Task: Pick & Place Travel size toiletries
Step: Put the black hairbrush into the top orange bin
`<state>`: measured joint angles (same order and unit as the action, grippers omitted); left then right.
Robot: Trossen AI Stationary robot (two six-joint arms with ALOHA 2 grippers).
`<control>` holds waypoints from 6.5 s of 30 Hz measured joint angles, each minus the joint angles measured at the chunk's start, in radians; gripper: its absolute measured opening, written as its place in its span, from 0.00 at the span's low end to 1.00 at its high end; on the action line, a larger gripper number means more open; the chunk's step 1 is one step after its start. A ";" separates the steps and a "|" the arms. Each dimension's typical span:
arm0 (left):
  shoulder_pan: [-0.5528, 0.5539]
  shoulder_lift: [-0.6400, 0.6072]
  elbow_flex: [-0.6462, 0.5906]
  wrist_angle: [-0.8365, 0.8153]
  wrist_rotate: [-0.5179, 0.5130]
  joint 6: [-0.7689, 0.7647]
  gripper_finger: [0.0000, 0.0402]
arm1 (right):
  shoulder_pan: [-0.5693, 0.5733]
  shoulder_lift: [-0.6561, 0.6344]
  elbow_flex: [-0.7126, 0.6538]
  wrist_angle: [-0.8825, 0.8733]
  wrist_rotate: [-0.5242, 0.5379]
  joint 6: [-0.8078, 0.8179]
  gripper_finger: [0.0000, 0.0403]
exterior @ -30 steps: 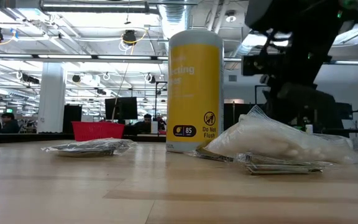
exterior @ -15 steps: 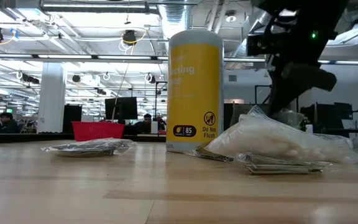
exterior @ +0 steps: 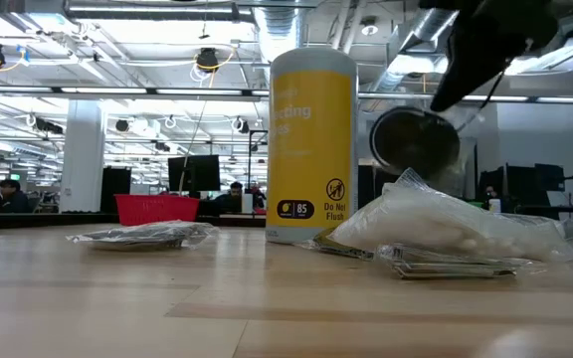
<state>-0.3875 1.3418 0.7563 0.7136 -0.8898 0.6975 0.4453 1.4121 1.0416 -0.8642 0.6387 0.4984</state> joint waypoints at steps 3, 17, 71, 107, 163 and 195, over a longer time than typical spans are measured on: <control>0.000 0.000 0.000 0.000 0.000 0.000 0.13 | 0.018 -0.039 0.000 0.000 0.022 0.000 0.00; 0.002 0.000 0.000 0.001 0.002 0.000 0.13 | 0.082 -0.199 0.000 0.058 0.028 -0.030 0.00; 0.304 0.000 0.001 0.058 0.922 -0.610 0.49 | -0.030 -0.277 -0.001 0.877 -0.089 -0.814 0.00; 0.363 0.000 0.001 0.148 0.992 -0.619 0.06 | -0.160 -0.196 0.000 0.898 -0.172 -0.802 0.00; 0.734 -0.317 0.000 -0.625 0.382 -0.600 0.05 | -0.168 -0.148 -0.001 0.464 -0.062 -0.435 0.30; 0.859 -0.422 -0.087 -0.956 0.378 -0.795 0.05 | -0.271 -0.113 -0.023 0.428 -0.062 -0.445 0.29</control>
<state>0.4716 0.9197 0.6689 -0.2426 -0.5120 -0.0979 0.1741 1.2987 1.0191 -0.4357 0.5770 0.0532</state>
